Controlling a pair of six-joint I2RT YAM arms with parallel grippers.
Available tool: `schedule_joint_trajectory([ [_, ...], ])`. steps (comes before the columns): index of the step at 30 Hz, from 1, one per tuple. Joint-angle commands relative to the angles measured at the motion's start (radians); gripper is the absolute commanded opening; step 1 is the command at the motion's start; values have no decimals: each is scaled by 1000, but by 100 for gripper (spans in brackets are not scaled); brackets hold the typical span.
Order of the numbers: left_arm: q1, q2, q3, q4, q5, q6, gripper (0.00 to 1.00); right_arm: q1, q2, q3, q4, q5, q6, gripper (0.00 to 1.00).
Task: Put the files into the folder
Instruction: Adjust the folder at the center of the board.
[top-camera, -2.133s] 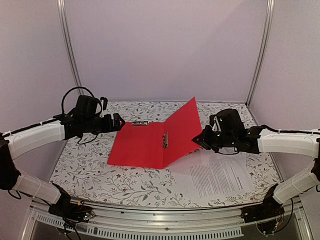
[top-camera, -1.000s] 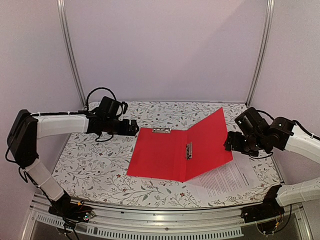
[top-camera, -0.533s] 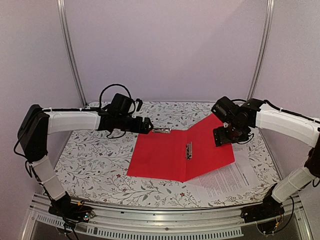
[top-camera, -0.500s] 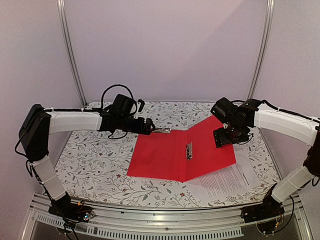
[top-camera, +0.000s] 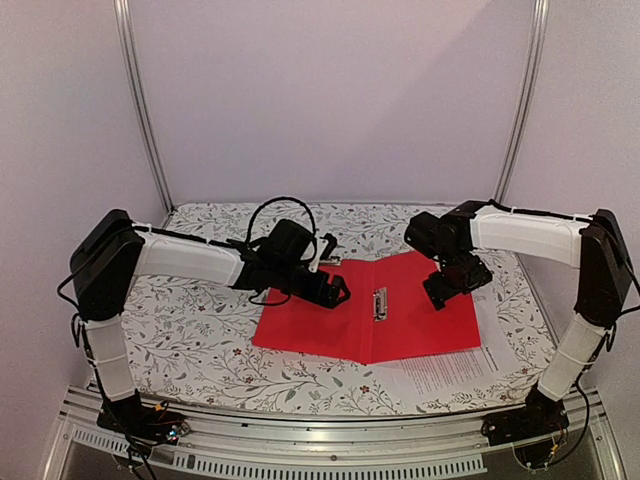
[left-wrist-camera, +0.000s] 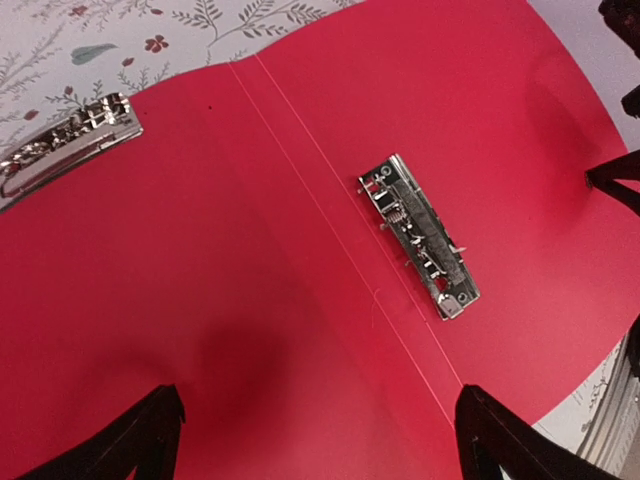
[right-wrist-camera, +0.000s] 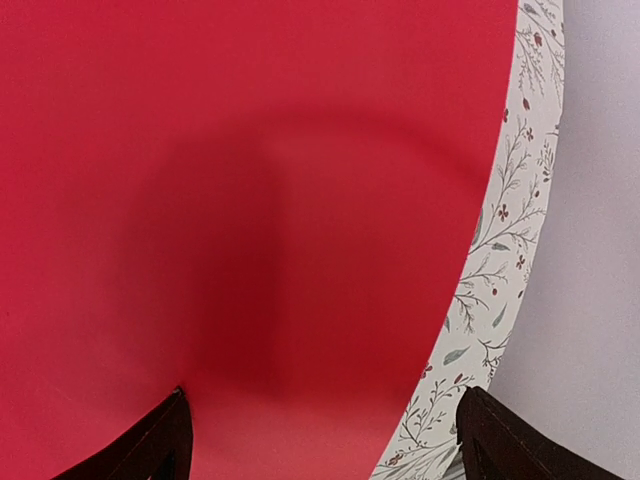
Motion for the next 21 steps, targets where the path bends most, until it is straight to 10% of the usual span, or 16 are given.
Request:
schedule_joint_trajectory([
  [1,0,2,40,-15,-34,42,96,-2,51,76,33,-9,-89,92],
  [21,12,42,-21,-70,-184,52,86,-33,418,257,128,-216,-256,80],
])
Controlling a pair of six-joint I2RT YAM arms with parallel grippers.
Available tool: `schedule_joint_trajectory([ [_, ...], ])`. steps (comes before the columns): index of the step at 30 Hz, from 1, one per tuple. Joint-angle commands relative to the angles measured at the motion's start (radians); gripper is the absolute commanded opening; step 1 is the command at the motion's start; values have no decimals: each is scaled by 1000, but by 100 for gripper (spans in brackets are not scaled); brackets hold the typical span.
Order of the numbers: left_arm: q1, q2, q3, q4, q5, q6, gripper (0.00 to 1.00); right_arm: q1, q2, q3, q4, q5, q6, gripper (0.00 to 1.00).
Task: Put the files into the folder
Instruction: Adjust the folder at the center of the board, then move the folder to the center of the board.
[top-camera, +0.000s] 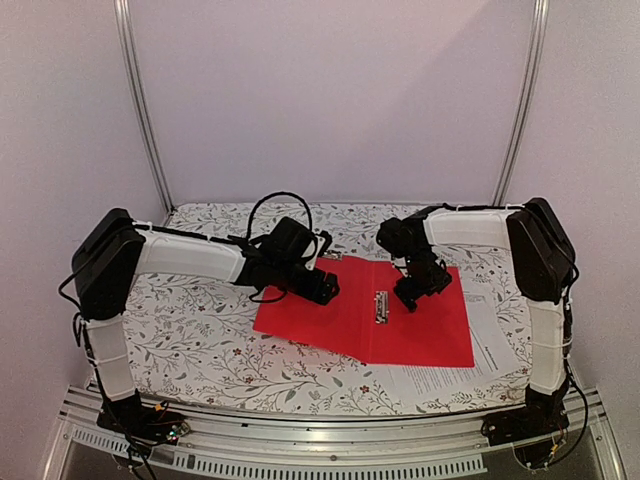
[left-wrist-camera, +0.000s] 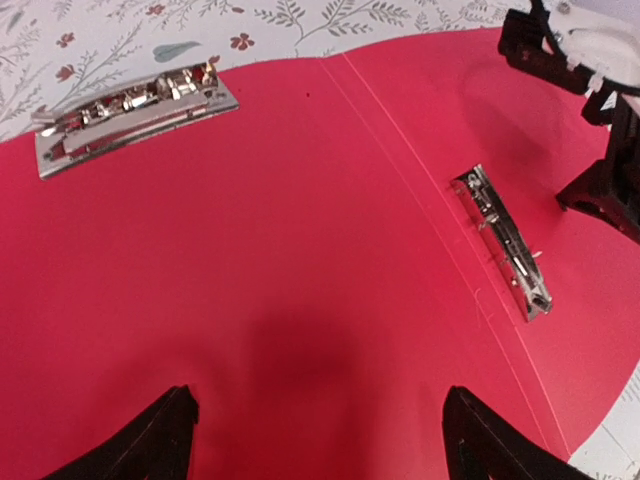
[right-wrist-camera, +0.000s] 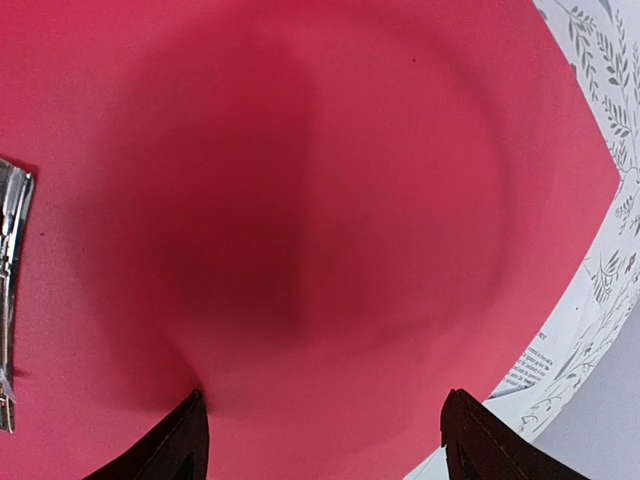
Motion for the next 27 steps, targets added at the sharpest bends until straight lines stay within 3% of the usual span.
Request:
schedule_joint_trajectory([
  [1,4,28,-89,27,-22,-23,85,-12,41,-6,54,-65,-30,80],
  [9,-53,6,-250,66,-111,23,80,-11,18,-53,83,-134,-109,78],
  [17,-161,-37,-329,-9,-170,44,79,-9,-71,-156,107,-278,-178,74],
  [27,-288,-130,-361,-150,-79,27,76,8,-84,-150,53,-258,-244,71],
])
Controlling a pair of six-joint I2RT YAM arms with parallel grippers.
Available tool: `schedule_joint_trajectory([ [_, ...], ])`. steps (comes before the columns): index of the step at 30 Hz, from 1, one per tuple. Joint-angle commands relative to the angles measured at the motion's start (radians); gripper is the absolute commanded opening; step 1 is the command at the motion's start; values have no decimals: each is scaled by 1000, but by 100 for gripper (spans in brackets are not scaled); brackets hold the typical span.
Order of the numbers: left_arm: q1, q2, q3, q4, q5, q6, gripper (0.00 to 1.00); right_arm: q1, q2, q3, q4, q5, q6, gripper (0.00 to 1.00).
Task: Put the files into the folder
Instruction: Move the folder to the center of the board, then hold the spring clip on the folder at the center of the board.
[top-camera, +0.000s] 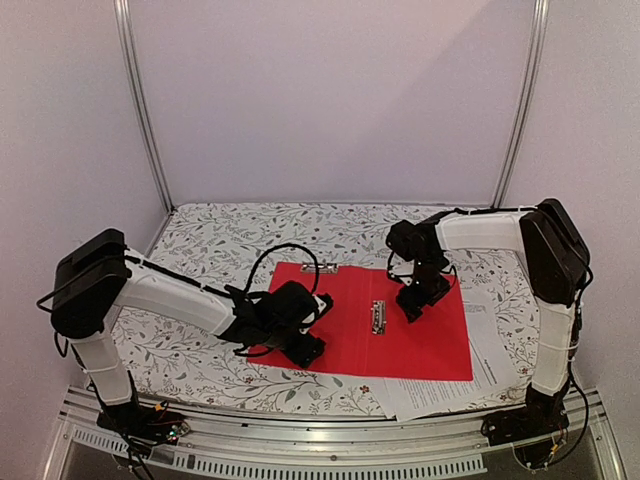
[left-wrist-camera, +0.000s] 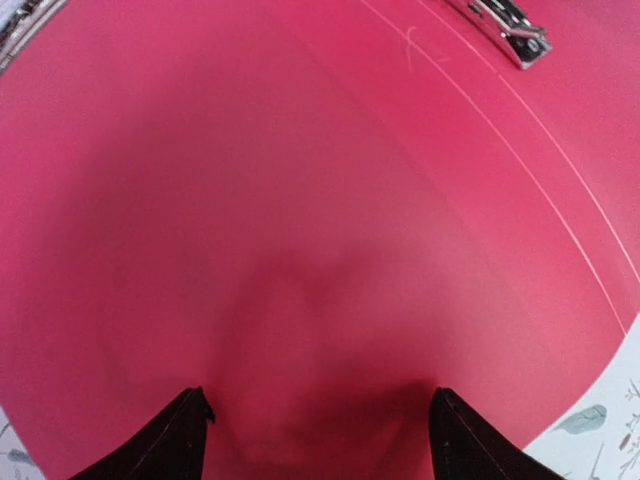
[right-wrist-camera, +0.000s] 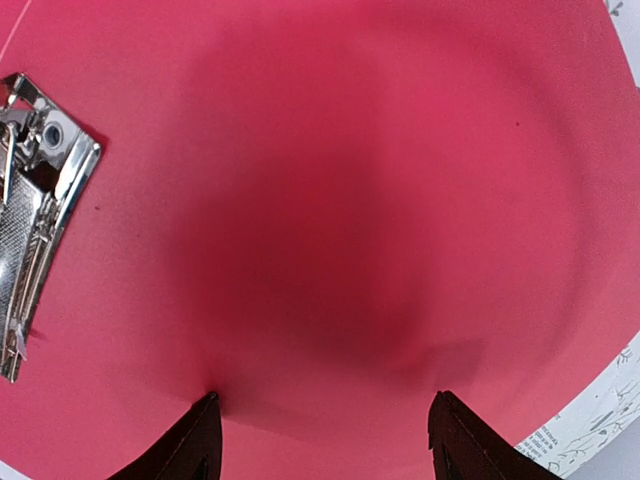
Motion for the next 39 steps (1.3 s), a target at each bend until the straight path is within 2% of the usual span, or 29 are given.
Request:
schedule_joint_trajectory([
  [1,-69,-22,-31,-181,79,4,76,19,7,-10,-55,-27,-51,71],
  [7,-83,-99,-51,-202,162,17,75,20,5,4,-87,3,-99,71],
  [12,-55,-161,-26,-205,121,55,78,19,6,47,-77,1,-117,71],
  [18,89,-202,50,-159,96,31,83,20,-38,122,34,-118,-111,74],
  [22,227,-195,91,-104,155,-19,83,19,-48,178,154,-254,-101,76],
  [29,392,-72,187,-43,224,-142,79,22,54,324,295,-383,-115,79],
  [39,466,217,449,-86,215,-123,63,27,293,559,358,-437,-94,75],
])
